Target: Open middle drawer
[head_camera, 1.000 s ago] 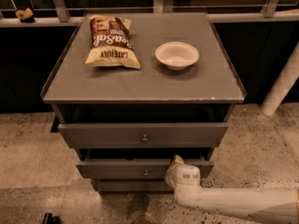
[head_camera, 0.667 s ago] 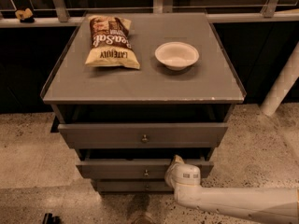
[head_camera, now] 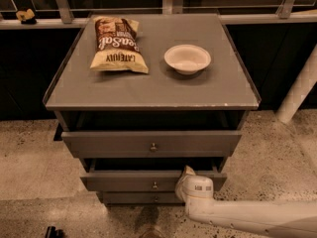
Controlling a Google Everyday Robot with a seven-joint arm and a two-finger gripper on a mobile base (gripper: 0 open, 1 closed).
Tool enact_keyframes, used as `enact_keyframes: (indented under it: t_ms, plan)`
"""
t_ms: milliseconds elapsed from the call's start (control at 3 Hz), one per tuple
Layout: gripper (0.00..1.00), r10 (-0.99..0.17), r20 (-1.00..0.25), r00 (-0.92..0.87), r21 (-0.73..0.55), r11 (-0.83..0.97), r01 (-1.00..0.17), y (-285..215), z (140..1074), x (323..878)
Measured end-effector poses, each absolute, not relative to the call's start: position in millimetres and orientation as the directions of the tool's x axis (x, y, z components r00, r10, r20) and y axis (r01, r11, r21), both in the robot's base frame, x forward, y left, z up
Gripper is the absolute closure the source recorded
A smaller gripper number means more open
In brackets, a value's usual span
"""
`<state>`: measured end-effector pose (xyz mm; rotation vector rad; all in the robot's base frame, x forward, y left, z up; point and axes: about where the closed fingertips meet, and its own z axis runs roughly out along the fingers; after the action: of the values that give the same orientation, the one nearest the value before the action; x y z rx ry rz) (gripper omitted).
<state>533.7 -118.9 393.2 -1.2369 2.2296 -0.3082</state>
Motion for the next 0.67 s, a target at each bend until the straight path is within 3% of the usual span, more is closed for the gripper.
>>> enact_keyframes:
  t_ms: [667]
  plan:
    - [1.00, -0.863, -0.336, -0.377, -0.460, 0.500, -0.734, -122.6, 386.8, 514.4]
